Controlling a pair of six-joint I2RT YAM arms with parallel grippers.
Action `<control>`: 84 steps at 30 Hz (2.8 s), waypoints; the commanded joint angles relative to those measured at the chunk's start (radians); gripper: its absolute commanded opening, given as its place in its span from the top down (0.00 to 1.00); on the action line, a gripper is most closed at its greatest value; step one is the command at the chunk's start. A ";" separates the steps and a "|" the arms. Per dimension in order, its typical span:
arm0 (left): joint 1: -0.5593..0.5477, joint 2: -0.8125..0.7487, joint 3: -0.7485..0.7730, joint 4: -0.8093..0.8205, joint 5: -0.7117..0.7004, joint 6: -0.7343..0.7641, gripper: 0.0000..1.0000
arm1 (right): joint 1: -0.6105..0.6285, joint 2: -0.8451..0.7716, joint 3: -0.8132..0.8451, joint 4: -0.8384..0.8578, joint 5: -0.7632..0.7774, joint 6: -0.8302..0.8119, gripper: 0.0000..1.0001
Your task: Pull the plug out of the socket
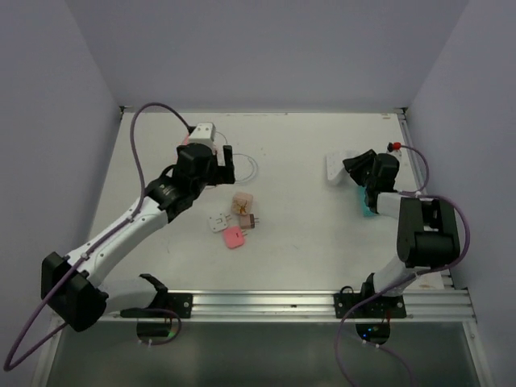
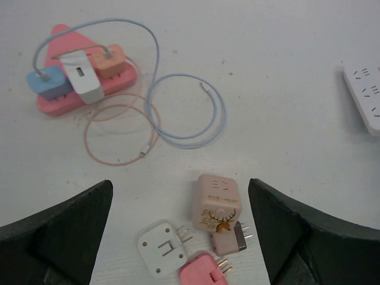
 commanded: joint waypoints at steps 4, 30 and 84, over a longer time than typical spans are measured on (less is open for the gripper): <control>0.143 -0.160 0.030 -0.173 -0.037 0.021 0.00 | -0.059 0.157 0.120 0.058 -0.071 0.056 0.95; 0.220 -0.266 -0.219 -0.072 -0.011 0.066 0.00 | -0.083 -0.194 0.273 -0.576 -0.037 -0.185 0.01; 0.722 0.764 0.156 0.610 0.694 -0.227 0.51 | 0.288 -0.603 0.002 -0.407 -0.428 -0.441 0.01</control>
